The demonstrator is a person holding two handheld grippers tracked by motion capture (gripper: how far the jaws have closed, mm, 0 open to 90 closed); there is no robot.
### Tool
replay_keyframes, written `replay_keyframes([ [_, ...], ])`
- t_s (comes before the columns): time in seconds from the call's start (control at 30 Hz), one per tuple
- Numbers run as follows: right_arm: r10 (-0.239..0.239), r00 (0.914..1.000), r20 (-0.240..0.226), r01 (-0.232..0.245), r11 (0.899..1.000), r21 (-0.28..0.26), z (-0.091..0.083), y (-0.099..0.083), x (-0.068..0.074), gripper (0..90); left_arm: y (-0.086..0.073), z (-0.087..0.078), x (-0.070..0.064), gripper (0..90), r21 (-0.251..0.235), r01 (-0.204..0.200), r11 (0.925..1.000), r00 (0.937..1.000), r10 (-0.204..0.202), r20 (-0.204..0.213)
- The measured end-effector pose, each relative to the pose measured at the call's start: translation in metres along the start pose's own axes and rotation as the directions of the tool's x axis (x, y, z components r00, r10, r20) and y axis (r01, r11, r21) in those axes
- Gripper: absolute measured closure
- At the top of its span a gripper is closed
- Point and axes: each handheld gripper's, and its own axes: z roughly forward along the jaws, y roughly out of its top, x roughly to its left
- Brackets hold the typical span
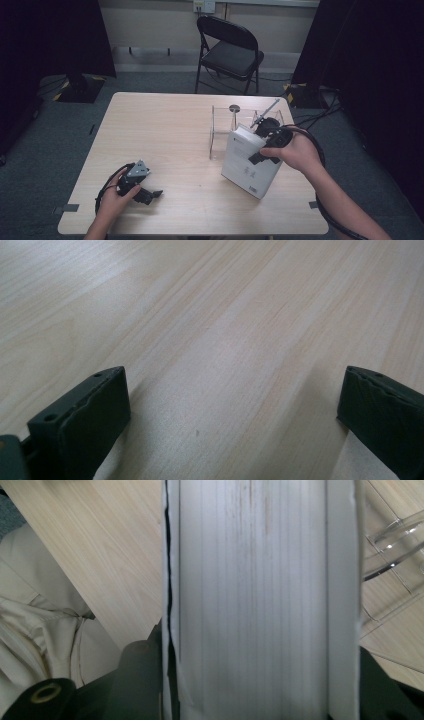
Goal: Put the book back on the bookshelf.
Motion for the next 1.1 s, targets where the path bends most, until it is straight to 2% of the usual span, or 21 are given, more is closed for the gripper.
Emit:
replay_keyframes([
  [0.23,0.025,0.9997,0.002,-0.025,1.000,-0.002,-0.005,-0.007,-0.007,52.8,0.000,0.000,0.000,0.0,-0.001,0.003,1.0000,1.0000,-0.003,0.001],
  [0.4,0.016,0.9998,0.009,-0.016,1.000,-0.002,-0.008,-0.011,-0.010,52.7,0.000,0.000,0.000,0.0,-0.001,0.004,1.0000,1.0000,-0.004,0.003],
  [0.53,0.040,0.9992,0.004,-0.040,0.999,-0.004,-0.010,-0.015,-0.014,52.7,0.000,0.000,0.000,0.0,-0.001,0.002,1.0000,1.0000,-0.002,0.000],
  [0.73,0.046,0.9989,0.009,-0.046,0.999,-0.001,-0.014,-0.018,-0.017,52.8,0.000,0.000,0.000,0.0,0.003,0.000,1.0000,1.0000,0.000,0.002],
  [1.1,0.074,0.9967,0.035,-0.074,0.997,-0.001,-0.020,-0.031,-0.026,52.8,0.000,0.000,0.000,0.0,0.001,0.001,1.0000,1.0000,-0.001,0.000],
])
